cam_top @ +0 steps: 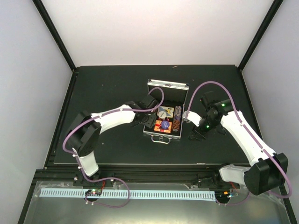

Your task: Pack up texas hold em set

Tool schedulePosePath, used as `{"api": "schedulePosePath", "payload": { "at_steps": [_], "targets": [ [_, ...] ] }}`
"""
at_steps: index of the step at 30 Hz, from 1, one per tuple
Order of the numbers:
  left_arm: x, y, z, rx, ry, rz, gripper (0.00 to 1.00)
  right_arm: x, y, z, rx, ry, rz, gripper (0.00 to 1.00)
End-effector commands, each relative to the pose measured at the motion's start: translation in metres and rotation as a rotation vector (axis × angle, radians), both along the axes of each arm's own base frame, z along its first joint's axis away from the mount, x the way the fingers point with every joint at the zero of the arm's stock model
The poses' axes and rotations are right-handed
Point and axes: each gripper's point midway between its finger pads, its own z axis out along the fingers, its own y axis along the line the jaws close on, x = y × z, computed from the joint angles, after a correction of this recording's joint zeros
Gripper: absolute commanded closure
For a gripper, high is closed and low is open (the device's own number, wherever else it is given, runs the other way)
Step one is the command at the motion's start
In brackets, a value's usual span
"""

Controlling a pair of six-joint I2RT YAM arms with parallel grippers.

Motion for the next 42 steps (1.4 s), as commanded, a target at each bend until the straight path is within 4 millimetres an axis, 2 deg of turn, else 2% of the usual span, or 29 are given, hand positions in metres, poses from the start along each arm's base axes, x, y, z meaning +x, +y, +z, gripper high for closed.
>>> {"api": "schedulePosePath", "payload": {
  "at_steps": [1, 8, 14, 20, 23, 31, 34, 40, 42],
  "targets": [
    [-0.017, -0.008, -0.003, -0.061, 0.073, -0.066, 0.35, 0.003, 0.005, 0.004, 0.026, -0.014, 0.002, 0.45],
    [-0.015, -0.021, -0.032, -0.027, 0.157, -0.127, 0.35, 0.005, 0.006, 0.005, 0.027, -0.009, 0.005, 0.45],
    [-0.005, -0.017, -0.042, 0.045, 0.14, -0.14, 0.37, 0.004, 0.005, 0.004, 0.024, -0.008, 0.005, 0.45],
    [0.018, 0.0, -0.023, 0.132, 0.024, -0.092, 0.4, 0.006, 0.006, 0.005, 0.029, -0.012, -0.007, 0.45],
    [0.026, 0.008, -0.009, 0.103, -0.015, -0.053, 0.41, 0.006, 0.006, 0.005, 0.027, -0.012, -0.008, 0.45],
    [0.041, 0.01, 0.022, 0.035, -0.106, -0.008, 0.43, 0.008, 0.008, 0.004, 0.03, -0.002, -0.011, 0.45],
    [0.043, 0.01, 0.024, 0.029, -0.112, -0.006, 0.43, 0.01, 0.008, 0.003, 0.03, -0.001, -0.01, 0.45],
    [0.041, 0.012, 0.011, 0.042, -0.074, -0.008, 0.43, 0.011, 0.01, 0.003, 0.031, 0.002, -0.012, 0.45],
    [0.04, 0.011, 0.016, 0.031, -0.077, -0.006, 0.43, 0.011, 0.009, 0.003, 0.031, 0.0, -0.01, 0.45]
  ]
}}
